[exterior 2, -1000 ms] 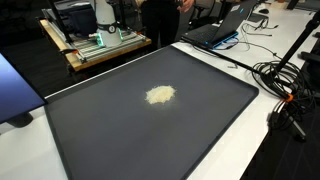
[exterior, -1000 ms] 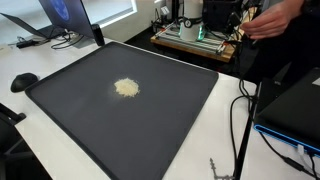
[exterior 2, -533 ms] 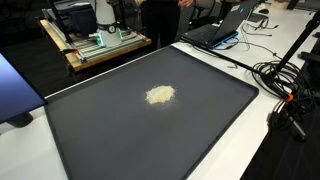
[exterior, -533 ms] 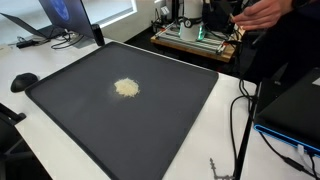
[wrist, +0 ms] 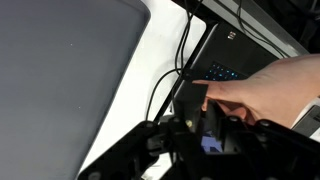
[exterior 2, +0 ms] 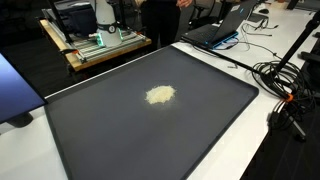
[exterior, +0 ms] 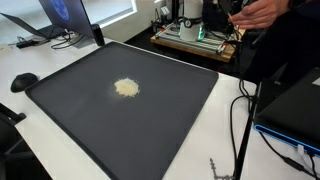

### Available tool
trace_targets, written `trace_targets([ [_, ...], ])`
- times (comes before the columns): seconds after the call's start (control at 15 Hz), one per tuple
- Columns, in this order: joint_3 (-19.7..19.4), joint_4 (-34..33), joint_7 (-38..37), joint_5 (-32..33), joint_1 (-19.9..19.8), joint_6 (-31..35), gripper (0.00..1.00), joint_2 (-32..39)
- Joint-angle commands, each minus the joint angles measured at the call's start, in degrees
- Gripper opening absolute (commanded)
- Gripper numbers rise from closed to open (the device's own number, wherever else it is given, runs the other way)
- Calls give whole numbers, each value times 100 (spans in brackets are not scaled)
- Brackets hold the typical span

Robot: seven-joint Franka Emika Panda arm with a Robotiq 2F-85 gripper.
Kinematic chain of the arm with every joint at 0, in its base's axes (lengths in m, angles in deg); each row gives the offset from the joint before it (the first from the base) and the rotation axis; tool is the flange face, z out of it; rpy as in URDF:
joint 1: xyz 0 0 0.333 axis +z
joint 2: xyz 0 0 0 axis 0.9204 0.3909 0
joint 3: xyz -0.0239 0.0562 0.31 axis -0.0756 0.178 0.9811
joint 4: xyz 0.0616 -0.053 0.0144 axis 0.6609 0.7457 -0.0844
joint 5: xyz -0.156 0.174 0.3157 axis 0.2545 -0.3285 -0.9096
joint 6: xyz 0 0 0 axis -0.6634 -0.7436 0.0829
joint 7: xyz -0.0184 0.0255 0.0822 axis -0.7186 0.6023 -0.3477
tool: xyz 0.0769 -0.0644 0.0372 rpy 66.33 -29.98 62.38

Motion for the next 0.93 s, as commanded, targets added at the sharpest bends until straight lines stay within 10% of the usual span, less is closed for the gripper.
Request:
trace_targets([
  [0.0, -56, -31, 176, -203, 5, -190, 2, -52],
  [0.87, -166, -278, -343, 346, -824, -325, 3, 336],
])
